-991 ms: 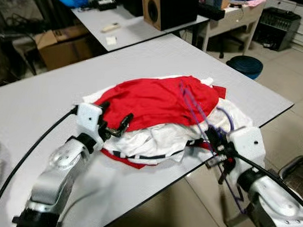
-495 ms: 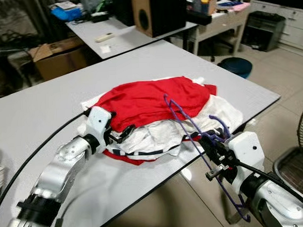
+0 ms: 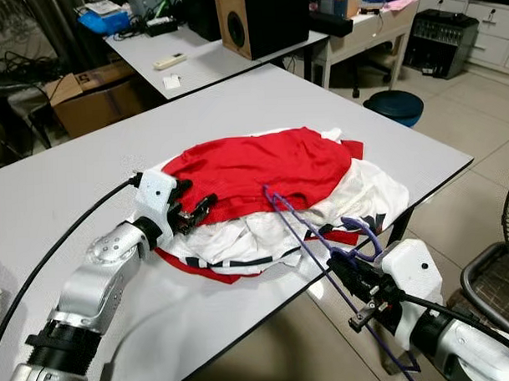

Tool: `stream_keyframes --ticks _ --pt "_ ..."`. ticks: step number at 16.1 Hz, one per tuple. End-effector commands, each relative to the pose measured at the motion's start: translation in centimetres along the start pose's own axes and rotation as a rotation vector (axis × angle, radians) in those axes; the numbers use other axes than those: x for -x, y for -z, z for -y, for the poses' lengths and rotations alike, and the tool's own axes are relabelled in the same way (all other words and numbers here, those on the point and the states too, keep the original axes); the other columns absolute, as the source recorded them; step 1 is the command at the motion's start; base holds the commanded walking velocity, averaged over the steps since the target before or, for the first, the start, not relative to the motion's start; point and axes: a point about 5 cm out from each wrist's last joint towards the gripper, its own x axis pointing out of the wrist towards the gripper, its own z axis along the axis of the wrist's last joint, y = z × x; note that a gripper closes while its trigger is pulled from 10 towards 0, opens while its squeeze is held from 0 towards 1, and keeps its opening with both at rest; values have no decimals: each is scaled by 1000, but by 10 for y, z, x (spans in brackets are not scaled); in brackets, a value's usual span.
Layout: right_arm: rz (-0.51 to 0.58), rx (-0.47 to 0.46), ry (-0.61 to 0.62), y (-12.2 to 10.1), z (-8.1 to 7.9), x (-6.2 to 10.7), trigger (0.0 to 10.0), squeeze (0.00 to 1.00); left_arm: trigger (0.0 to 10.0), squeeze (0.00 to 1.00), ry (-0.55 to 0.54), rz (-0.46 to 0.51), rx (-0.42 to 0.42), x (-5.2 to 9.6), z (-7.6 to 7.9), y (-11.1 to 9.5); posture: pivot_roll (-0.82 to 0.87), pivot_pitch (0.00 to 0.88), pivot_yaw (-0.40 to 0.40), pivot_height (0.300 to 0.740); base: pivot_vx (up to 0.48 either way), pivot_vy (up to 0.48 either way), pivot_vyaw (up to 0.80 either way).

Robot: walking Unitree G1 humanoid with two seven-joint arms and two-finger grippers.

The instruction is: Hang hanger

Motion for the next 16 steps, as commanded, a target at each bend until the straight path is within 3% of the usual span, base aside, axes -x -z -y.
stream_keyframes --ticks 1,3,5,7,9,13,14,16 --pt "14 8 -24 -4 -1 2 10000 0 0 0 -16 -30 -5 3 -4 5 -112 0 132 740 0 0 0" --pt "14 11 -40 -4 -1 1 10000 0 0 0 -56 -76 -41 3 -9 11 -111 0 129 740 0 0 0" --pt "11 11 -49 -4 -1 2 10000 0 314 0 -12 -62 -27 3 -4 10 -111 0 128 740 0 0 0" --pt "6 14 -51 -4 0 2 10000 0 4392 0 6 -90 -55 4 -2 14 -111 0 127 740 0 0 0" --pt "3 13 -57 -4 0 3 10000 0 10000 0 18 -126 -87 3 -2 18 -116 0 128 740 0 0 0" --pt "-4 14 -61 -3 1 4 10000 0 10000 0 42 -122 -66 3 -2 17 -120 0 128 740 0 0 0" --pt "-6 14 -62 -3 1 4 10000 0 10000 1000 61 -106 -38 4 -1 15 -121 0 127 740 0 0 0" --pt "-8 13 -66 -3 1 5 10000 0 10000 1000 73 -101 -63 4 0 13 -121 0 126 740 0 0 0"
